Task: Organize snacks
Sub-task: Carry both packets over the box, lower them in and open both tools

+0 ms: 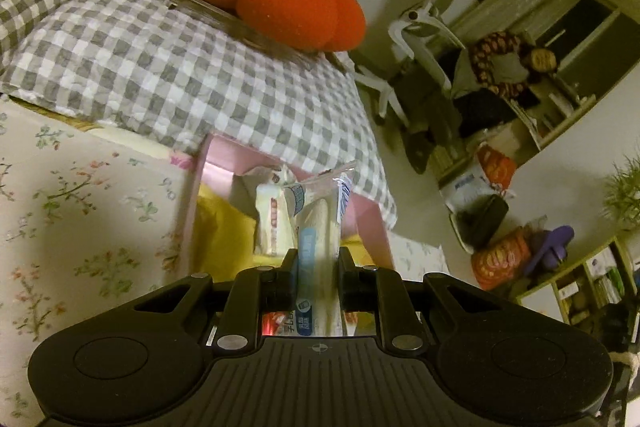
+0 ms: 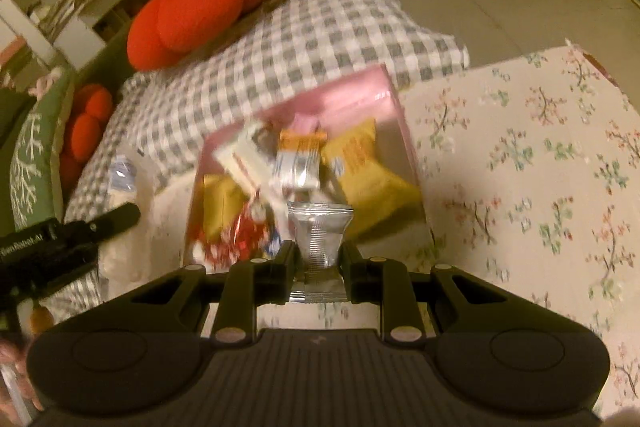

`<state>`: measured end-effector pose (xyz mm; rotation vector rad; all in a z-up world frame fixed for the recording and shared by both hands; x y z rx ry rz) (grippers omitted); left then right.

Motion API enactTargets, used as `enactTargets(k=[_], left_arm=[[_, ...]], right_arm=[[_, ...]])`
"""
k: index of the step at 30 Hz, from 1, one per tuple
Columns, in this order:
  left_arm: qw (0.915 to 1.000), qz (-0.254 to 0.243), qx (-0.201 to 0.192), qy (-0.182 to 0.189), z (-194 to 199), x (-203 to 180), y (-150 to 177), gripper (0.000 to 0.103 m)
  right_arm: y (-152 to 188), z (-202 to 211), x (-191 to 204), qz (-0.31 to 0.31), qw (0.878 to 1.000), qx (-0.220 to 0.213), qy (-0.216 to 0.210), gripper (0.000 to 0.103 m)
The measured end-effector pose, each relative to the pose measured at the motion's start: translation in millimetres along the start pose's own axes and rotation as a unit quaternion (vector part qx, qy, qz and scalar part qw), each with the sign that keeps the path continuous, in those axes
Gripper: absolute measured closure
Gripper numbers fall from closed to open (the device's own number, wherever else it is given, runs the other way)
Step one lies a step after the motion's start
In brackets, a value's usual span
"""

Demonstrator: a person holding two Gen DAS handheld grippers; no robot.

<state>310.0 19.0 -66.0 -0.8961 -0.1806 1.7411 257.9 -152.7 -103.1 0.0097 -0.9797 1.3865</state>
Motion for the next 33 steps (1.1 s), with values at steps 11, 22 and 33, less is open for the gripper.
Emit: enactTargets(k=[11, 22, 33], left_arm=[[0.9997, -0.007, -0.017, -0.014, -34.5, -10.9, -7.8, 0.087], [0.9983, -0.046, -0.031, -0.020, -56.0, -27.2, -1.1, 0.083], [0.9972, -0.040, -0.051, -0.036, -38.2, -21.1, -14.0, 0.069]], right_arm=[[-26.4, -13.5, -16.6, -0.016, 0.999, -0.031, -0.011, 0.081], [-36.7, -33.5, -3.6, 0.031, 0.999, -0.038, -0.022, 0.081], [-42.4, -31.5, 6.7, 0.037, 0.997, -0.055, -0.029, 0.063]])
Point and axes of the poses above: each gripper's, at about its wrist camera, not at the fingertips, and z roughly against the way its jaws point, x to its left, y to its underside, the point moved 10 cm from there along -z, roughly the way its jaws point, and after that the axes turned 13 degrees about -y, right-handed, at the moved point
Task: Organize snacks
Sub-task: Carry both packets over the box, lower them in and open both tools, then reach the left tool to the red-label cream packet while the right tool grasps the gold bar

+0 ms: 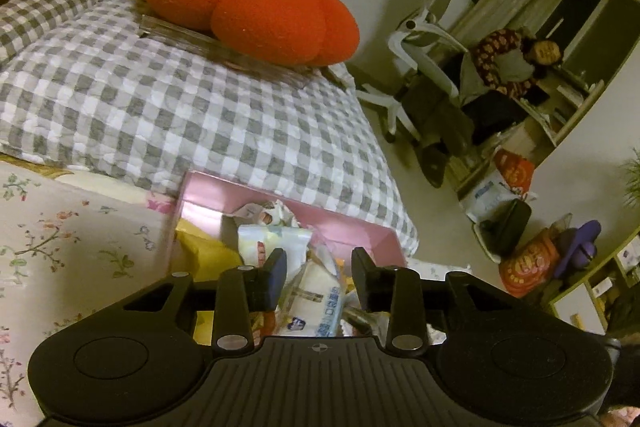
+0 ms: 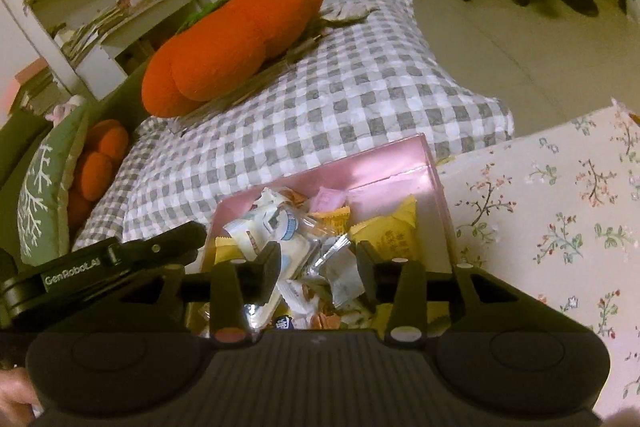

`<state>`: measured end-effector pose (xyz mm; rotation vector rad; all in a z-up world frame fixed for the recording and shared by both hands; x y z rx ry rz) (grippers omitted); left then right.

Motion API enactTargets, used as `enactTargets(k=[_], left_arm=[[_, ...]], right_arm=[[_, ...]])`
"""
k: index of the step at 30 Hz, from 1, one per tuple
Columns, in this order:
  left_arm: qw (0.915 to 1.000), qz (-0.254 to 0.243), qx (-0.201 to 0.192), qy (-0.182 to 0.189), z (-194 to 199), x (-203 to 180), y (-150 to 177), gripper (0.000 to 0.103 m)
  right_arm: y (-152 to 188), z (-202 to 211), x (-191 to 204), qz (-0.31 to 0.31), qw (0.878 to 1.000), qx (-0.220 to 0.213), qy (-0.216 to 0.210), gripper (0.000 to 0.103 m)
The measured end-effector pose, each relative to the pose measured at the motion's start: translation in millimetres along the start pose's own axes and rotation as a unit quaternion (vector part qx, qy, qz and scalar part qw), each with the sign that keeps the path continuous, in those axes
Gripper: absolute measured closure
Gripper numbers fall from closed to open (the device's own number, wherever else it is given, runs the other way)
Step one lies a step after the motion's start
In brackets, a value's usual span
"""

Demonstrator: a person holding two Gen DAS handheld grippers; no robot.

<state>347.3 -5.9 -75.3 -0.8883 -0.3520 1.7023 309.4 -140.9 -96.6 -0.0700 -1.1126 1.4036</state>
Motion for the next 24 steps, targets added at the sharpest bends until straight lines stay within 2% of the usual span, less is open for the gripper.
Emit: enactTargets(k=[5, 8, 15, 20, 24], left_arm=[[0.9998, -0.004, 0.011, -0.015, 7.6, 3.3, 2.7, 0.069], [0.9996, -0.011, 0.011, -0.023, 15.7, 3.7, 3.9, 0.064], [0.9967, -0.055, 0.015, -0.058, 37.4, 7.5, 18.0, 0.057], [0.9882, -0.111, 0.032, -0.100, 44.4, 10.5, 45.7, 0.053], [0.9819, -0.143, 0.059, -0.110, 44.6, 10.6, 75.6, 0.053]], right_arm=[[1.3, 7.2, -0.6, -0.005, 1.000, 0.001, 0.007, 0.063], [2.6, 12.5, -0.1, -0.012, 1.000, 0.003, 0.008, 0.063], [15.0, 18.6, 1.3, -0.029, 0.999, 0.026, 0.016, 0.060], [26.6, 22.0, 6.3, -0.029, 0.998, 0.045, 0.024, 0.059], [34.2, 29.4, 10.3, -0.034, 0.998, 0.053, 0.031, 0.057]])
Point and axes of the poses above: each gripper's, at about its wrist camera, not at the fingertips, and z roughly against the way its jaws point, x to its left, y to its underside, the point moved 10 cm from there along -z, roughly the way its jaws point, and after that the axes turned 13 degrees about -y, right-handed, at the moved point
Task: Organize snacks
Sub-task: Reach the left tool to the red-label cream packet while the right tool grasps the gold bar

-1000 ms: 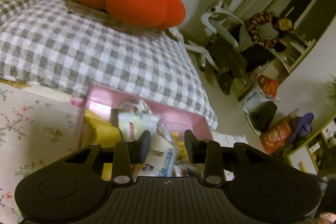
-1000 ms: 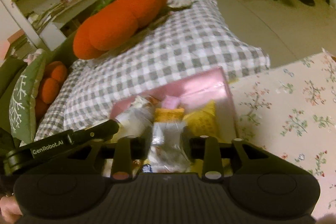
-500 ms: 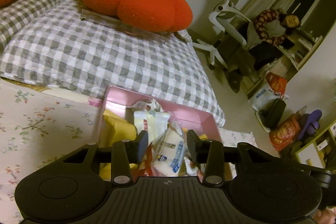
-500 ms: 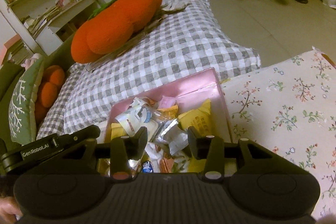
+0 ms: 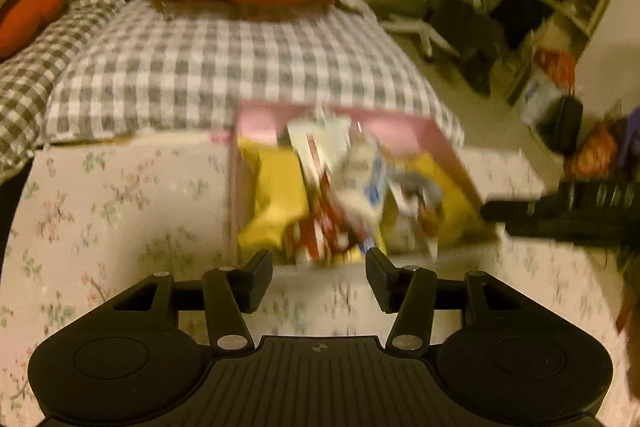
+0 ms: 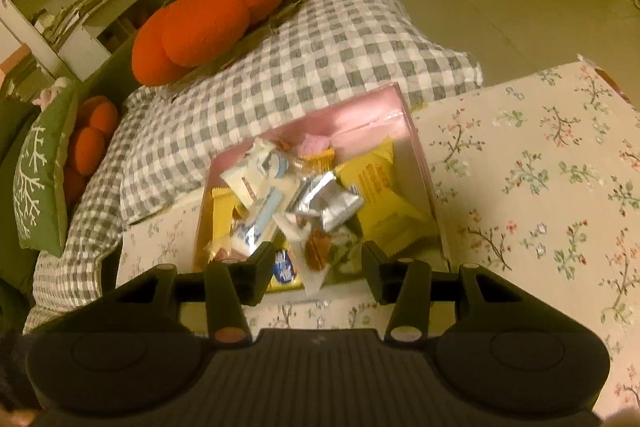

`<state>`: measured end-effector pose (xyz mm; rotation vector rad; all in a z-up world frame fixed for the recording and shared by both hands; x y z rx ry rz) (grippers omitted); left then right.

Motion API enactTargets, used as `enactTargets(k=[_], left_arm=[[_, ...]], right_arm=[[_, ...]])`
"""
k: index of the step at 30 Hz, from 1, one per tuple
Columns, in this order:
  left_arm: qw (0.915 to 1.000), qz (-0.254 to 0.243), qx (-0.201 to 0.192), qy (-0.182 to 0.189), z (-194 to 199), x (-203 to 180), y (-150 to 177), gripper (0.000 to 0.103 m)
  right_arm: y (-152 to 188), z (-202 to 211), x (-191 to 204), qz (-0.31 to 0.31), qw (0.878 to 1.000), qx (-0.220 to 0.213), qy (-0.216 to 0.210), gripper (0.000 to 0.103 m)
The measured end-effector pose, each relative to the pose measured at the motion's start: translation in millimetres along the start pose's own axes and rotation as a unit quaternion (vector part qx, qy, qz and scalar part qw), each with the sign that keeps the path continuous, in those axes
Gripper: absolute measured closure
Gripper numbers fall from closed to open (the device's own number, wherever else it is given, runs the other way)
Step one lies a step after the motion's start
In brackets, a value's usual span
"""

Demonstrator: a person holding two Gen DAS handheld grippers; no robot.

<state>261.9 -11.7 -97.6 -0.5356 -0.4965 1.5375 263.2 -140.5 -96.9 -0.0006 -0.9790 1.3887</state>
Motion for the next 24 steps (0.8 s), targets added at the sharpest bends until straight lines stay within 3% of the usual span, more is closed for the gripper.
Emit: enactTargets(k=[2, 6, 11, 16, 24], left_arm=[[0.9996, -0.026, 0.009, -0.002, -1.3, -7.0, 13.3, 0.053], [0.9963, -0.081, 0.029, 0.004, -5.0, -21.7, 38.1, 0.038], [0.9888, -0.146, 0.032, -0.008, -10.4, -36.3, 55.9, 0.038], [0.9851, -0.168, 0.037, -0.014, -19.7, -42.5, 63.2, 0.038], [0.9801, -0.191, 0.044, -0.032, -35.2, -40.3, 73.4, 0.039]], right_arm=[[5.1, 2.7, 1.2, -0.006, 1.000, 0.007, 0.001, 0.052], [17.6, 6.3, -2.1, -0.008, 0.999, 0.030, 0.017, 0.045], [24.9, 11.9, -15.1, -0.021, 0.998, 0.042, 0.041, 0.037], [33.0, 12.5, -22.7, -0.041, 0.996, 0.059, 0.050, 0.036], [47.9, 5.8, -21.3, -0.008, 0.992, 0.105, 0.075, 0.028]])
Point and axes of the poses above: each gripper's, at about its wrist camera, not at the fingertips, and z roughly against the way its jaws point, x to its left, y to its underside, the point moved 10 cm from there along -z, roughly the way its jaws point, and after that the axes turned 13 degrees about -y, right-handed, at the moved point
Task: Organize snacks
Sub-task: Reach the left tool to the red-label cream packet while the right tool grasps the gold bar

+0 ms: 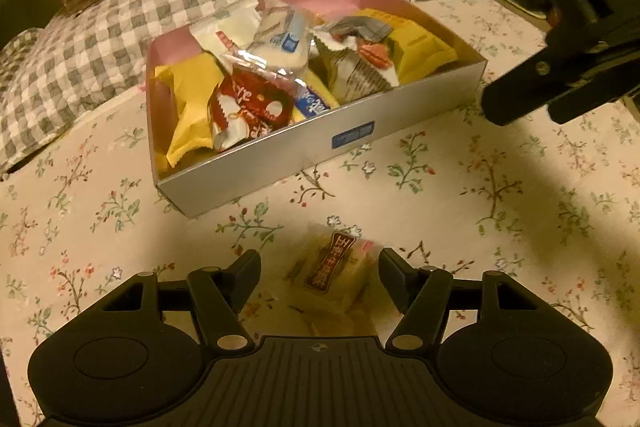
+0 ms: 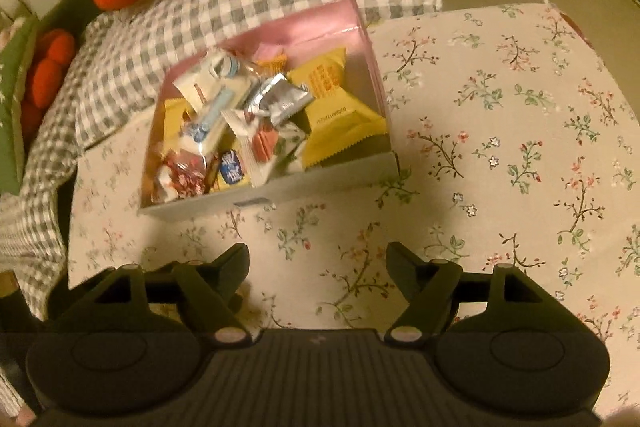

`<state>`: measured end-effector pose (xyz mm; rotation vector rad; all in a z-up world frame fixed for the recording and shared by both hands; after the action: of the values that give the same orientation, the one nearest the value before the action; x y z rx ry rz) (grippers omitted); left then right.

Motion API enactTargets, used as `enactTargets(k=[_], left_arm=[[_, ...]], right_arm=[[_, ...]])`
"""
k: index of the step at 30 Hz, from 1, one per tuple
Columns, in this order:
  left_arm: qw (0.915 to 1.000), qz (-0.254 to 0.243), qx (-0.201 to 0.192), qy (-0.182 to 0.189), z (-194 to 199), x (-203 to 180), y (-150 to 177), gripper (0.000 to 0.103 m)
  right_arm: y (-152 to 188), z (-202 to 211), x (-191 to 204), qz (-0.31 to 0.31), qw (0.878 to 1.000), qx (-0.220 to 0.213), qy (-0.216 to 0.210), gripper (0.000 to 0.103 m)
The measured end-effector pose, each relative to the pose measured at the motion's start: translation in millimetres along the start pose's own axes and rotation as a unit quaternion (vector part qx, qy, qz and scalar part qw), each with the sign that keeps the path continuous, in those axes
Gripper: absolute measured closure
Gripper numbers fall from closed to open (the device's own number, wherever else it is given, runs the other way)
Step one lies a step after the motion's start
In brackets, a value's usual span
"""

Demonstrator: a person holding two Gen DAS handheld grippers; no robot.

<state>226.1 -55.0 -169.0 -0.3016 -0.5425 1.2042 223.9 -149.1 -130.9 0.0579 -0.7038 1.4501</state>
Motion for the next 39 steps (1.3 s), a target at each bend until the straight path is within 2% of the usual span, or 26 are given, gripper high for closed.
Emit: enactTargets(k=[2, 4, 8, 10, 18, 24, 27, 32, 38, 39], left_arm=[[1.0000, 0.001, 0.006, 0.002, -2.7, 0.2, 2.2, 0.044], [0.9999, 0.000, 0.010, 0.006, -3.8, -0.2, 4.0, 0.058], [0.9999, 0.003, 0.007, 0.010, -1.9, 0.3, 2.4, 0.060], [0.9999, 0.010, 0.007, 0.009, -1.6, 2.6, 1.5, 0.068], [0.9996, 0.023, 0.015, -0.002, -0.1, 14.2, 3.7, 0.069], [0.9980, 0.058, 0.019, -0.015, 6.6, 38.8, 2.3, 0.069], [0.9944, 0.096, 0.030, -0.030, 9.0, 62.0, 4.1, 0.069], [0.9840, 0.161, 0.047, -0.060, 15.5, 97.3, 10.2, 0.069], [0.9780, 0.187, 0.049, -0.078, 18.1, 113.1, 11.0, 0.069], [0.9775, 0.189, 0.050, -0.079, 18.3, 115.1, 11.4, 0.069]], right_arm=[[2.7, -1.2, 1.6, 0.008, 1.000, 0.007, 0.000, 0.027], [5.8, -3.6, 3.0, 0.019, 1.000, 0.014, 0.004, 0.026], [10.5, -8.8, 3.6, 0.034, 0.999, 0.025, 0.014, 0.026], [11.2, -10.3, 3.5, 0.035, 0.999, 0.028, 0.015, 0.026], [15.8, -16.1, 4.3, 0.046, 0.998, 0.038, 0.025, 0.026], [21.3, -21.0, 11.3, 0.056, 0.997, 0.045, 0.024, 0.026], [32.5, -30.4, 19.1, 0.064, 0.996, 0.059, 0.023, 0.027], [59.5, -52.4, 48.1, 0.072, 0.994, 0.086, -0.014, 0.027], [96.5, -86.5, 79.0, 0.105, 0.987, 0.120, -0.010, 0.035], [99.5, -90.0, 82.1, 0.110, 0.987, 0.117, -0.006, 0.031]])
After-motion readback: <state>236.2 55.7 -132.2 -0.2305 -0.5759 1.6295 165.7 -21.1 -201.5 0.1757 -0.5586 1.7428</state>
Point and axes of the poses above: each gripper's, at about its wrist camera, not at the fingertips, and z roughly against the way its jaws point, x to its left, y to its underside, the point moved 10 cm from there along -z, roughly the way its jaws point, and after that the axes turned 13 degrees about -y, right-handed, at the moved point
